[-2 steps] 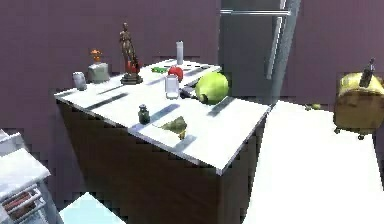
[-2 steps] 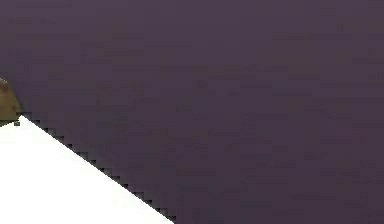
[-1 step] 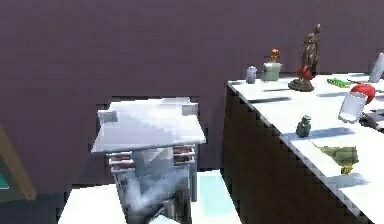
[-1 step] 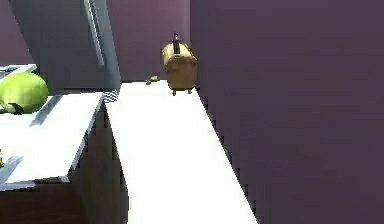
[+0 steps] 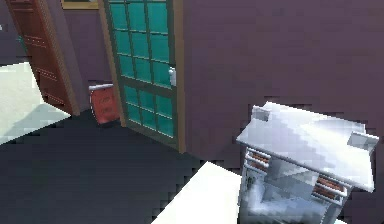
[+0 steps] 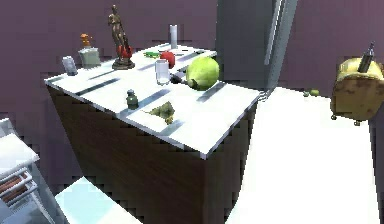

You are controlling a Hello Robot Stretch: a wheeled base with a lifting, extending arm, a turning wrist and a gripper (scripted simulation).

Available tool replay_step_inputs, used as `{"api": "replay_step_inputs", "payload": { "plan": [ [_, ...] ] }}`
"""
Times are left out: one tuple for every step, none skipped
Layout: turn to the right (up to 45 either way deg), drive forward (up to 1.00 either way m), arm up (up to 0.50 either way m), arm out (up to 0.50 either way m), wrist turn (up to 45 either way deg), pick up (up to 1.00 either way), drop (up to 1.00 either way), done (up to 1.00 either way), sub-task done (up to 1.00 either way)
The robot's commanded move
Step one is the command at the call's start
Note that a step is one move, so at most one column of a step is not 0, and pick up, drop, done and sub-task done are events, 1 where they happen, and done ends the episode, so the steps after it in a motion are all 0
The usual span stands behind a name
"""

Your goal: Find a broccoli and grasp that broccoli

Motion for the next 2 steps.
{"api": "replay_step_inputs", "payload": {
  "plan": [
    [0.0,0.00,0.50,0.00,0.0,0.00,0.00,0.00,0.00],
    [0.0,0.00,0.38,0.00,0.0,0.00,0.00,0.00,0.00]
  ]
}}
